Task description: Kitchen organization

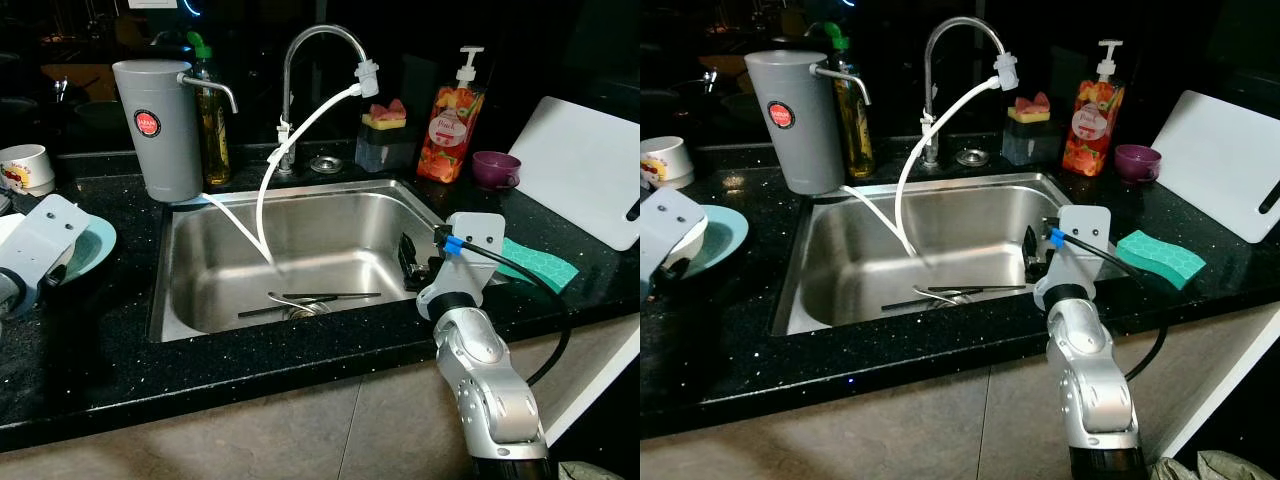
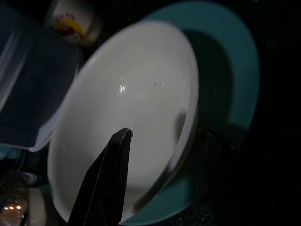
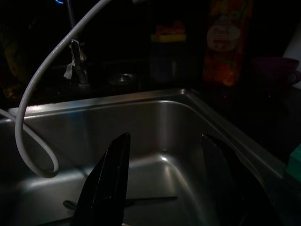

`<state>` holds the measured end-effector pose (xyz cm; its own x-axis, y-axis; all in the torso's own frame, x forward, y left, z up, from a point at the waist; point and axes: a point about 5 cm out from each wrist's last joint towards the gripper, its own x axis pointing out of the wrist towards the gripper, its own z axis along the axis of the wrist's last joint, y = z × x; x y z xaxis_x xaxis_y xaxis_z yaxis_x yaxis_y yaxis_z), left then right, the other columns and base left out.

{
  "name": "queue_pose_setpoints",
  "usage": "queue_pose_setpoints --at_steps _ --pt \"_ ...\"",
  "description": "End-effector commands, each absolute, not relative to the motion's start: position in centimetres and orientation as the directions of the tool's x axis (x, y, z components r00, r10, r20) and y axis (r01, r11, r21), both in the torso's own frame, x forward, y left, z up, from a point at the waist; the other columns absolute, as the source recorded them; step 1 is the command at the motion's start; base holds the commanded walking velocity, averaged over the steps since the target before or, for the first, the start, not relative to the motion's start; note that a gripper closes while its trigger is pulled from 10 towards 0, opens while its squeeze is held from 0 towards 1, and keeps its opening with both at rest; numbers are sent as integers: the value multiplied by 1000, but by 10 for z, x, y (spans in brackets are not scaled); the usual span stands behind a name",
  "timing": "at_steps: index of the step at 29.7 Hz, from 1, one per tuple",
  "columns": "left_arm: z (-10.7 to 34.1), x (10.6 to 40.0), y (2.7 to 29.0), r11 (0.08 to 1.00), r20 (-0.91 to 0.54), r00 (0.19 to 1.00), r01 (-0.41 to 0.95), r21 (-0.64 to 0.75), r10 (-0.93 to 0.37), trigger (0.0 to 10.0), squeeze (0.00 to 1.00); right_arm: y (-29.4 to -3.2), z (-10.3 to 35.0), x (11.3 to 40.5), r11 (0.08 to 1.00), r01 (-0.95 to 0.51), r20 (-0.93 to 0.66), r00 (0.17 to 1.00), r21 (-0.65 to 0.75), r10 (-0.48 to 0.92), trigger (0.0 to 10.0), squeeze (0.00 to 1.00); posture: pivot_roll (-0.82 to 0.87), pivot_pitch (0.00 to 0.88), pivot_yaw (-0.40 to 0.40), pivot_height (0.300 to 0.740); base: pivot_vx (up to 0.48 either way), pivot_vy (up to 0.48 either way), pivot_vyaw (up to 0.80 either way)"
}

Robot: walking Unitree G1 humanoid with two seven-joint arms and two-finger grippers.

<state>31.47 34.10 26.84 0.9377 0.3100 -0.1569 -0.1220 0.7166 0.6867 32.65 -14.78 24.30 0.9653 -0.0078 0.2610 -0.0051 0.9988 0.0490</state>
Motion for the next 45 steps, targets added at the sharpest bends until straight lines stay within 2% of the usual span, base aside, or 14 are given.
queue_pose_setpoints --at_steps 1,2,4,5,6,7,8,18,19,20,21,32,37,45 --pt "263 316 347 710 -177 932 -110 695 317 10000 0 -149 242 327 998 -3 263 965 57 -13 10000 0 151 88 -22 740 0 0 0" --pt "261 316 349 703 -181 928 -109 703 325 8196 0 -149 243 327 998 -2 264 964 57 -13 10000 0 151 88 -22 740 0 0 0" --pt "259 316 351 701 -187 925 -108 705 330 8196 0 -149 242 327 998 -1 264 964 57 -14 10000 0 147 84 -23 740 0 0 0" --pt "257 316 353 699 -196 923 -101 708 331 3882 0 -149 242 327 998 0 264 964 57 -15 10000 0 147 84 -23 740 0 0 0" --pt "254 316 353 699 -204 922 -93 709 329 1725 0 -150 242 327 998 0 265 964 57 -15 10000 0 146 84 -24 740 0 0 0" --pt "254 316 353 699 -204 922 -93 709 329 1725 0 -150 242 327 998 0 265 964 57 -15 10000 0 146 84 -24 740 0 0 0" --pt "253 316 353 694 -209 922 -84 715 327 0 0 -150 243 327 998 0 265 964 56 -15 10000 0 146 84 -24 740 0 0 0" --pt "268 325 337 524 -40 969 -96 846 242 0 0 -150 244 328 998 -1 269 963 56 -14 10000 0 142 86 -29 740 0 0 0" --pt "274 327 330 496 19 978 -122 860 207 3373 0 -150 244 328 998 0 268 963 56 -14 10000 0 142 87 -30 740 0 0 0" --pt "274 327 330 496 19 978 -122 860 207 3373 0 -150 244 328 998 0 268 963 56 -14 10000 0 142 87 -30 740 0 0 0" --pt "280 329 322 464 68 984 -138 875 165 10000 0 -150 244 328 998 0 268 963 56 -15 10000 0 138 88 -29 740 0 0 0" --pt "305 326 256 325 205 950 -121 938 -237 10000 0 -148 249 327 997 -19 286 958 70 -2 10000 0 130 93 -36 740 0 0 0" --pt "295 322 220 159 126 898 -64 985 -422 10000 0 -126 262 323 980 -183 322 935 81 148 10000 0 134 92 -39 740 0 0 0" --pt "281 318 177 97 96 799 -48 994 -593 10000 0 -78 267 315 875 -443 319 872 196 370 10000 0 134 87 -37 740 0 0 0"
